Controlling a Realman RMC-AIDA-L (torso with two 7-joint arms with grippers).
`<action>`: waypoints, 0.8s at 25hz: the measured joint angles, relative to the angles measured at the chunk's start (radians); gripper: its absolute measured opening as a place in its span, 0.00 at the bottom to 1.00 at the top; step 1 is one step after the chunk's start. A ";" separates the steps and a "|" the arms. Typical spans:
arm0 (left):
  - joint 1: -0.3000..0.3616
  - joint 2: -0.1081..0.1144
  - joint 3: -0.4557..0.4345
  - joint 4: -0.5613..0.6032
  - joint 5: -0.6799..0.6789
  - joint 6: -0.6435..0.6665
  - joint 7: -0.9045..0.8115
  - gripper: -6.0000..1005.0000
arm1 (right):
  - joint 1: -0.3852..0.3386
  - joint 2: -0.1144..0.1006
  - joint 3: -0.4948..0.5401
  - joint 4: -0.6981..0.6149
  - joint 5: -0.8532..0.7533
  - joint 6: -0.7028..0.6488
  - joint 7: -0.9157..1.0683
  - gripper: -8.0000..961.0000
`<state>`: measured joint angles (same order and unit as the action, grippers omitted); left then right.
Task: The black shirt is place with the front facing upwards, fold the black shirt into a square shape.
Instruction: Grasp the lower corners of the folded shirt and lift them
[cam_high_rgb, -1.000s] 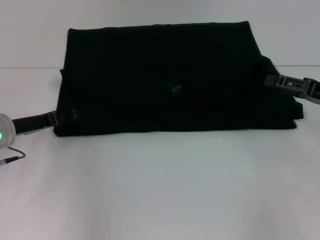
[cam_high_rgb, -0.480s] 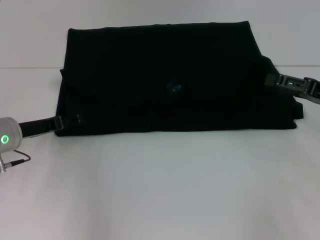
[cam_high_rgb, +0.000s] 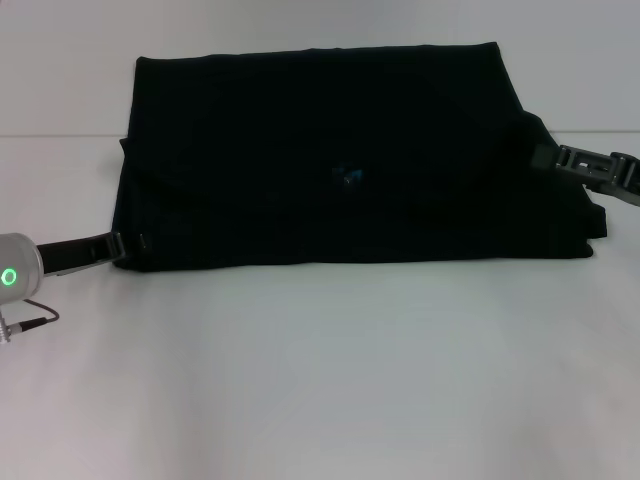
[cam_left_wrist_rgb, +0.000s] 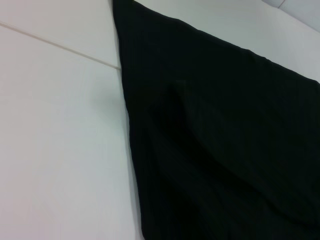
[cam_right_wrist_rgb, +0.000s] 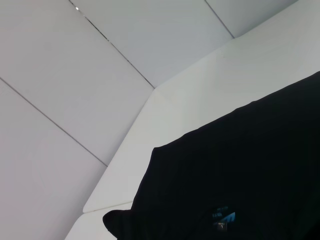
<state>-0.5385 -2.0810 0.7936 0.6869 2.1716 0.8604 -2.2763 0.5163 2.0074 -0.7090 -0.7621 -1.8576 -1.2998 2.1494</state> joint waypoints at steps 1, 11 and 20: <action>0.000 0.000 -0.001 0.000 0.000 0.000 0.000 0.62 | 0.000 -0.001 -0.001 0.000 0.000 -0.001 0.001 0.95; -0.003 0.022 -0.003 -0.001 -0.008 0.031 -0.028 0.13 | 0.006 -0.020 -0.009 0.000 -0.012 -0.017 0.014 0.95; -0.054 0.088 -0.088 -0.056 -0.030 0.173 -0.081 0.06 | 0.079 -0.127 -0.010 0.002 -0.302 0.010 0.218 0.94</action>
<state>-0.5925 -1.9930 0.7059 0.6306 2.1413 1.0338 -2.3569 0.5949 1.8802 -0.7193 -0.7603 -2.1598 -1.2894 2.3677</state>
